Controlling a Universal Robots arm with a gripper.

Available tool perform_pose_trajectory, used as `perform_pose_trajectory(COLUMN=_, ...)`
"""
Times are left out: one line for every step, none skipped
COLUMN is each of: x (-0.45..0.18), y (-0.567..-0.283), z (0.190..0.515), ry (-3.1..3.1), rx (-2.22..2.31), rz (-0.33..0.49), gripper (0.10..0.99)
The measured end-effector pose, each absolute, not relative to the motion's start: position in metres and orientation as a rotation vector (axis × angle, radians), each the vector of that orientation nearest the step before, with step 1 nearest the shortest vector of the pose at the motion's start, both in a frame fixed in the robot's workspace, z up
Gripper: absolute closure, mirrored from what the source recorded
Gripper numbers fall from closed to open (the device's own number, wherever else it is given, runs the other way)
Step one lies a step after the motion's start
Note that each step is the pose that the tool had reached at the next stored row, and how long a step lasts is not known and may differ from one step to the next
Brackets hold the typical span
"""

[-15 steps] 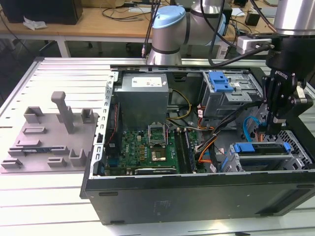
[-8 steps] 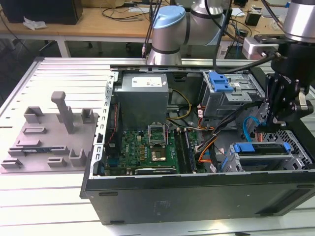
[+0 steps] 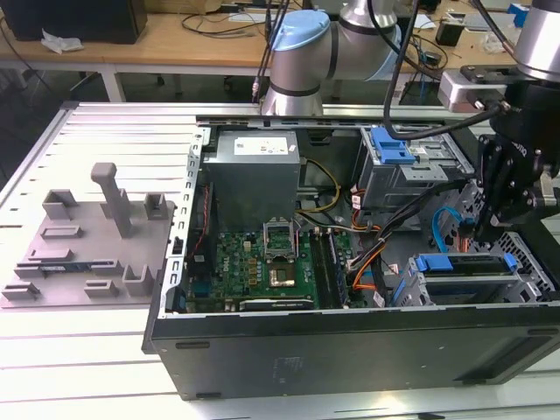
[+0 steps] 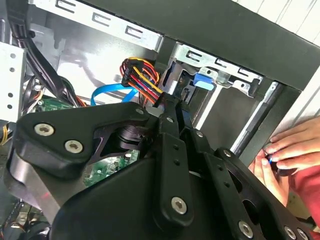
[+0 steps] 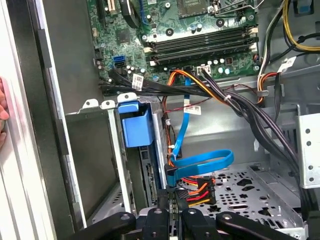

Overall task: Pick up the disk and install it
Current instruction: 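Insert the first disk wire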

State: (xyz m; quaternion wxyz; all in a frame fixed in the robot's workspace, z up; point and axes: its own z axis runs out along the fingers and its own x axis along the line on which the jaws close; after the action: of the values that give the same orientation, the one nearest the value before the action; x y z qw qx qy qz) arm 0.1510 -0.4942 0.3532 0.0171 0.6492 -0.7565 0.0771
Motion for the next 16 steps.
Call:
perform_pose_trajectory(x=0.151, y=-0.495, z=0.353, ry=-2.351, rx=2.018, rz=0.239, gripper=0.918)
perform_pose_trajectory(x=0.151, y=-0.499, z=0.353, ry=-2.353, rx=2.019, rz=0.234, gripper=0.918)
perform_pose_trajectory(x=0.152, y=-0.502, z=0.353, ry=-2.354, rx=2.02, rz=0.224, gripper=0.918)
perform_pose_trajectory(x=0.152, y=-0.503, z=0.353, ry=-2.357, rx=2.023, rz=0.211, gripper=0.918)
perform_pose_trajectory(x=0.152, y=-0.505, z=0.353, ry=-2.365, rx=2.03, rz=0.186, gripper=0.918)
perform_pose_trajectory(x=0.152, y=-0.505, z=0.353, ry=-2.368, rx=2.033, rz=0.176, gripper=0.918)
perform_pose_trajectory(x=0.152, y=-0.506, z=0.353, ry=-2.371, rx=2.037, rz=0.165, gripper=0.918)
perform_pose_trajectory(x=0.152, y=-0.506, z=0.353, ry=-2.374, rx=2.045, rz=0.151, gripper=0.918)
perform_pose_trajectory(x=0.152, y=-0.506, z=0.353, ry=-2.375, rx=2.051, rz=0.14, gripper=0.918)
perform_pose_trajectory(x=0.152, y=-0.506, z=0.353, ry=-2.375, rx=2.058, rz=0.132, gripper=0.918)
perform_pose_trajectory(x=0.152, y=-0.506, z=0.353, ry=-2.373, rx=2.064, rz=0.128, gripper=0.918)
perform_pose_trajectory(x=0.152, y=-0.506, z=0.353, ry=-2.368, rx=2.073, rz=0.124, gripper=0.918)
perform_pose_trajectory(x=0.152, y=-0.506, z=0.353, ry=-2.362, rx=2.082, rz=0.12, gripper=0.918)
perform_pose_trajectory(x=0.152, y=-0.506, z=0.353, ry=-2.358, rx=2.088, rz=0.118, gripper=0.918)
perform_pose_trajectory(x=0.152, y=-0.506, z=0.354, ry=-2.353, rx=2.096, rz=0.114, gripper=0.918)
perform_pose_trajectory(x=0.152, y=-0.506, z=0.354, ry=-2.35, rx=2.102, rz=0.112, gripper=0.918)
